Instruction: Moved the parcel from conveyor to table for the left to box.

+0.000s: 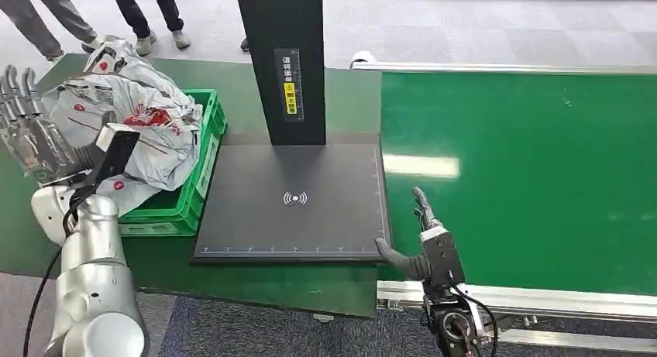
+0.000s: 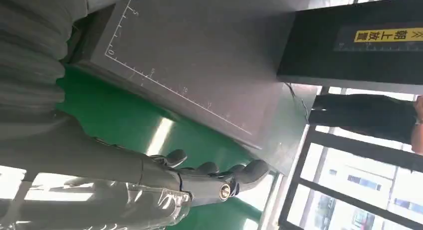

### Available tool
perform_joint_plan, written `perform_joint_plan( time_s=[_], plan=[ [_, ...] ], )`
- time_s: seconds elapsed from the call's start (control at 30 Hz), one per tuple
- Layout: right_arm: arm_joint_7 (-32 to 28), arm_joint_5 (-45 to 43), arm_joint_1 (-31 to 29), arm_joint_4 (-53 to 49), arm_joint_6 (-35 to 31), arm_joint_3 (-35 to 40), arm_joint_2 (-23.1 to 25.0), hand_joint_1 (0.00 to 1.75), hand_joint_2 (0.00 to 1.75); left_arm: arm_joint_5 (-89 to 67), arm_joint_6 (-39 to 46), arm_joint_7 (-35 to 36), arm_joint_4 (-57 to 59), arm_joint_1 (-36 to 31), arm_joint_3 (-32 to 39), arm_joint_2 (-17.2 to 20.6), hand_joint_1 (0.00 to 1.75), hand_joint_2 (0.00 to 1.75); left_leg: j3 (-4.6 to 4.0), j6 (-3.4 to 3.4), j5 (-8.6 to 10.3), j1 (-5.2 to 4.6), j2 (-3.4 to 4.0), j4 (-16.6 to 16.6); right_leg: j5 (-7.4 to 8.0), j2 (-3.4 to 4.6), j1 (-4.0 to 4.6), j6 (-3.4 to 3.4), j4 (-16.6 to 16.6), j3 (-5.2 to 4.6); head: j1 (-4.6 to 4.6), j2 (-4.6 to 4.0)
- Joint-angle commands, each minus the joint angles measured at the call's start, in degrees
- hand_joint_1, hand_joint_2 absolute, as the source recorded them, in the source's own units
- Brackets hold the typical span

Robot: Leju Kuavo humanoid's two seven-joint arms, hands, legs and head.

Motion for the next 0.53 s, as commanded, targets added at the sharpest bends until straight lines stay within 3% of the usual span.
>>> perform_joint_plan(
  time_s=[0.03, 0.1, 0.13, 0.53],
  plan=[
    [-0.35, -1.18, -2.57, 5.49, -0.68, 2.62, -2.57, 0.00, 1.75, 4.51, 1.64, -0.72, 0.81, -2.12, 5.75, -3.76, 0.00, 0.00, 0.02, 0.02, 0.00, 0.05, -0.02, 0.00, 0.01, -0.05, 0.05, 0.00, -0.06, 0.05, -0.02, 0.00],
    [-0.43, -1.34, -2.58, 5.63, -0.79, 2.65, -2.67, 0.00, 1.75, 10.68, 1.64, -0.72, -0.20, -0.95, 2.15, -3.85, 0.00, 0.00, 0.00, 0.03, 0.01, 0.02, -0.06, -0.01, 0.01, -0.08, 0.03, 0.01, -0.06, 0.04, -0.02, 0.00],
    [-0.74, -1.56, -2.36, 5.43, -1.17, 2.39, -2.68, 0.00, 1.75, 19.58, 1.64, -0.72, -0.25, 0.17, -3.13, -3.62, 0.00, 0.00, 0.00, 0.03, 0.00, 0.03, -0.07, 0.00, 0.00, -0.08, 0.03, 0.01, -0.06, 0.06, -0.04, 0.00],
    [-0.74, -1.56, -2.36, 5.43, -1.17, 2.39, -2.68, 0.00, 1.75, 19.58, 1.64, -0.72, -0.25, 0.17, -3.13, -3.62, 0.00, 0.00, -0.03, 0.02, 0.00, 0.01, -0.01, -0.01, 0.01, -0.03, 0.02, 0.00, -0.05, 0.02, -0.02, 0.00]
  ],
)
